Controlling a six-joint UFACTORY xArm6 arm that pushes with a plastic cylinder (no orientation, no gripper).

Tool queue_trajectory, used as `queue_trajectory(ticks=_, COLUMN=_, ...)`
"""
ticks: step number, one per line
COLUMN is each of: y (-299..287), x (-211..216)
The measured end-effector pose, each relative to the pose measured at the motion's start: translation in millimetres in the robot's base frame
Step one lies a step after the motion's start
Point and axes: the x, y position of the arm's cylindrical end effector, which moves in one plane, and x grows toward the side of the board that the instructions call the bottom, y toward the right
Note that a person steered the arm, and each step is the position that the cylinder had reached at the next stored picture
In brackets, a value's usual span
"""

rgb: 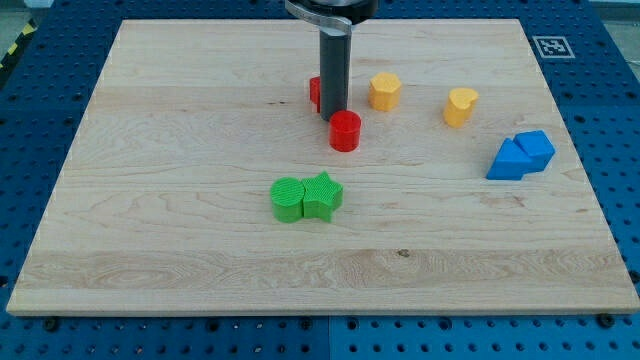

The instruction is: Slide the red circle below the red star

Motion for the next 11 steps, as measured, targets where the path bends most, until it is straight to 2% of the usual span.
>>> queue_trajectory(ticks=1, y=-42, x=4)
queue_trajectory(ticks=2, y=-64, x=51)
queue_trajectory(ticks=3, y=-29, x=91)
queue_trajectory(ticks=5, y=55, x=91)
queue_trajectory(ticks=6, y=64, x=80)
queue_trajectory(ticks=7, y=60, x=52)
queue_trajectory(ticks=9, y=21, x=45)
queue_trajectory(ticks=10, y=15, x=47)
queue_trajectory(ticks=11, y=15, x=82)
